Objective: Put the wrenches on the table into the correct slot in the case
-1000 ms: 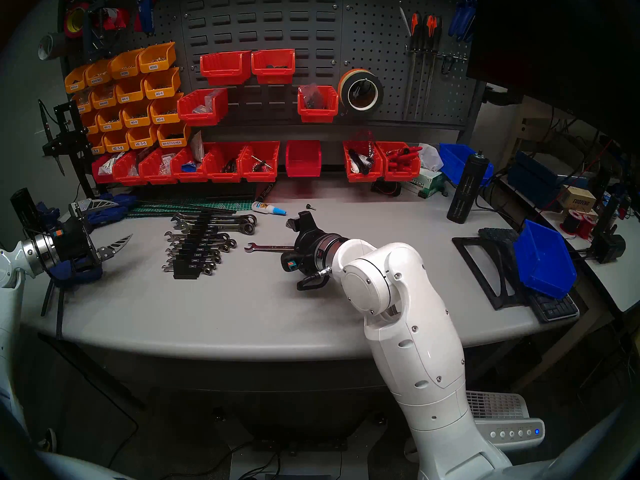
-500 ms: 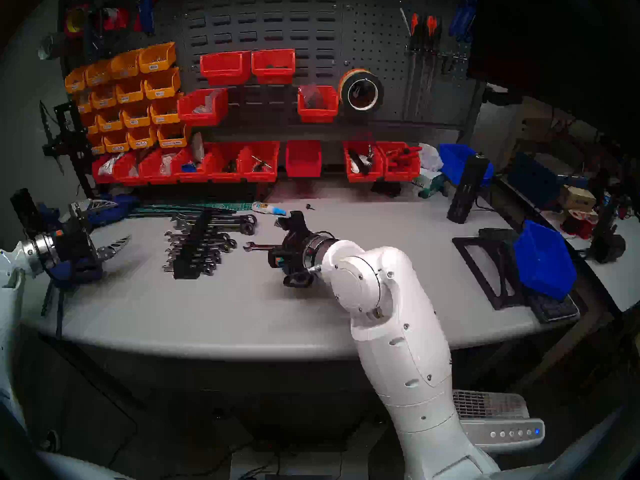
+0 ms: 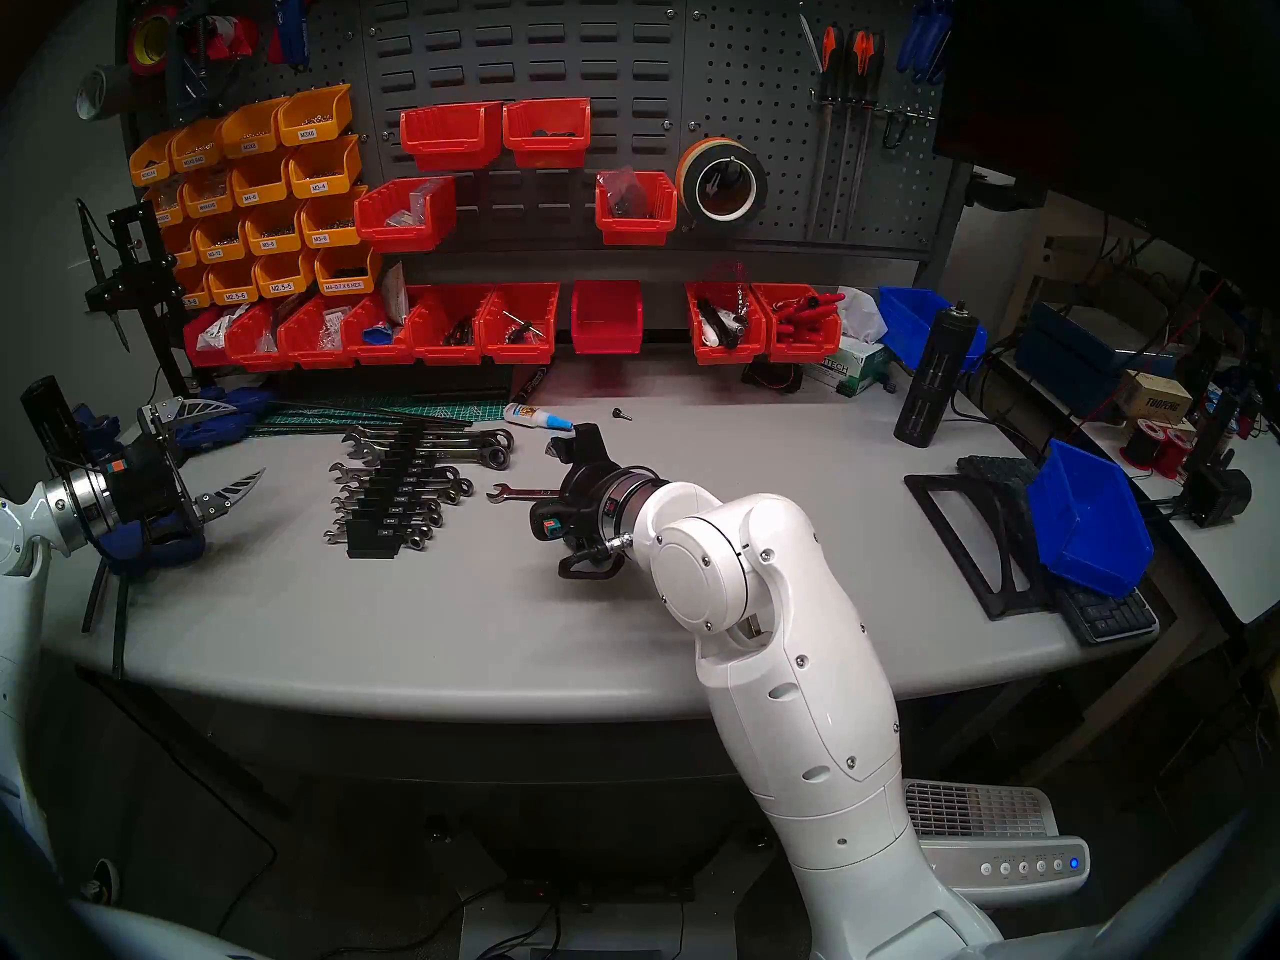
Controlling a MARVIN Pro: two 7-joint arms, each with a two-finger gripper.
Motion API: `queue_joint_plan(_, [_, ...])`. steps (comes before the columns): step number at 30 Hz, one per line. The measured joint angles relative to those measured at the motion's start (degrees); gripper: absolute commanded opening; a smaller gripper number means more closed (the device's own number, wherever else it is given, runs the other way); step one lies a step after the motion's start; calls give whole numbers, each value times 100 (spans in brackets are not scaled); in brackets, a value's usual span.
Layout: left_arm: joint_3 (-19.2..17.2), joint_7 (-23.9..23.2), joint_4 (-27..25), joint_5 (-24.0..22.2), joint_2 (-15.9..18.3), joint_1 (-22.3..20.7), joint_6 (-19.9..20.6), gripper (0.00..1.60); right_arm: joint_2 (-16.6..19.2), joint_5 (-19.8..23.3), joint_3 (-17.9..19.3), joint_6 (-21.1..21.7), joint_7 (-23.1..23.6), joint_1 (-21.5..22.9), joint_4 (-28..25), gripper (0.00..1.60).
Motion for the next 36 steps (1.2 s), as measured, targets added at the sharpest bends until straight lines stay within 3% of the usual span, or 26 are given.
queue_joint_plan(15, [0,0,0,0,0,0,0,160,180,-125,163,52,102,-62,-164,160])
queue_joint_plan(36, [0,0,0,-1,-1,0,0,160,163,-200,123,71,-95,146,131,160])
